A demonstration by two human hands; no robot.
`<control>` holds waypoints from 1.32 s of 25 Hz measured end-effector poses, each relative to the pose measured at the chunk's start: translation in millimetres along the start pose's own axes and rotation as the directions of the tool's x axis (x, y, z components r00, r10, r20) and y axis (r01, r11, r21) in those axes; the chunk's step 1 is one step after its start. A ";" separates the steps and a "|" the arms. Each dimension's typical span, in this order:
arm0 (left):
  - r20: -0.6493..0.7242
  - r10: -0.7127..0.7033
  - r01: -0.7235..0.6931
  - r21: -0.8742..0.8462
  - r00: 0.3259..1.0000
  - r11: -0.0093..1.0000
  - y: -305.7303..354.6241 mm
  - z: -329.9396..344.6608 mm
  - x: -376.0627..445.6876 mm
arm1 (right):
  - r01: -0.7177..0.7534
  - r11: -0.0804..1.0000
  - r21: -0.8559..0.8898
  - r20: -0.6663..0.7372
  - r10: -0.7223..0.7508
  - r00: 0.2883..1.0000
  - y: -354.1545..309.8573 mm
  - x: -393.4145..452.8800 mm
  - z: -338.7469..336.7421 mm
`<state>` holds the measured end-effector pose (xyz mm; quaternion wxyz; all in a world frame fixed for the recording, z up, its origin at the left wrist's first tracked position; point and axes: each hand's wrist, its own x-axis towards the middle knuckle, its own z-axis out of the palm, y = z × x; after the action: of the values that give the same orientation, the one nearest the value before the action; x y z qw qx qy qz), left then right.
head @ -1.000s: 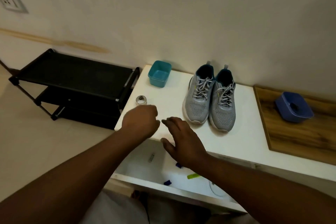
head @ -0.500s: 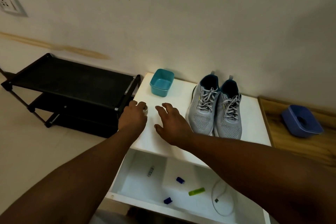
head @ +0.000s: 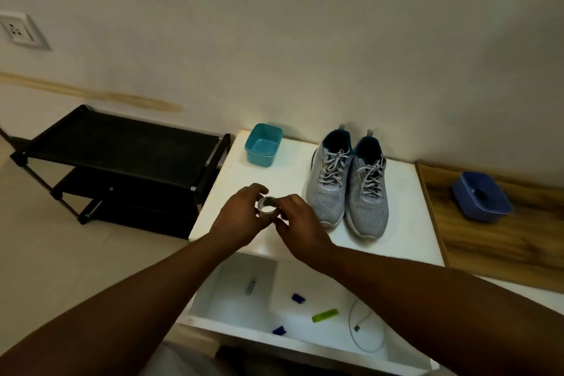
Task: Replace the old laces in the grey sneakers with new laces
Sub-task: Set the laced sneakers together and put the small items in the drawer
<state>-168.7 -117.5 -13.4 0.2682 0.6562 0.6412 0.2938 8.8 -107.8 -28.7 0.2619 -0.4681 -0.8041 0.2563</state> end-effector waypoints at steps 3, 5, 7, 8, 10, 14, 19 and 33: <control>0.072 0.018 -0.015 -0.050 0.997 0.999 14.0 13.2 -39.3 | 0.027 0.999 0.030 0.031 -0.028 0.999 6.7 -48.9 -16.4; 0.123 0.051 -0.048 -0.027 0.991 0.998 18.5 30.5 -68.1 | 0.022 1.000 0.018 0.083 -0.023 0.996 14.8 -83.8 -22.8; 0.200 0.085 -0.090 0.019 0.976 0.996 18.2 47.7 -88.6 | 0.013 1.000 -0.010 0.150 -0.011 0.989 26.4 -113.6 -24.7; 0.254 0.087 -0.101 0.040 0.963 0.994 17.9 53.7 -93.7 | 0.000 0.999 -0.033 0.201 0.007 0.980 31.3 -124.6 -24.5; 0.406 0.054 -0.113 0.124 0.912 0.986 13.9 62.0 -96.4 | -0.020 0.992 -0.122 0.316 0.058 0.947 39.8 -138.6 -20.5; 0.576 -0.163 -0.155 0.462 0.801 0.873 0.5 79.6 -84.8 | -0.079 0.955 -0.287 0.384 0.190 0.903 61.7 -140.9 -3.2; 0.566 -0.275 -0.135 0.576 0.777 0.806 -11.1 105.0 -80.1 | -0.258 0.899 -0.355 0.399 0.395 0.828 87.4 -139.9 21.3; 0.760 0.221 -0.740 0.450 0.611 0.499 6.9 71.8 -120.8 | 0.358 0.824 -0.440 0.659 0.026 0.751 11.6 -177.7 -45.4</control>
<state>-112.2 -236.7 -62.5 0.0721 0.9215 0.3494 -0.1536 121.5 -252.8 -35.4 -0.1477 -0.3295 -0.9224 0.1369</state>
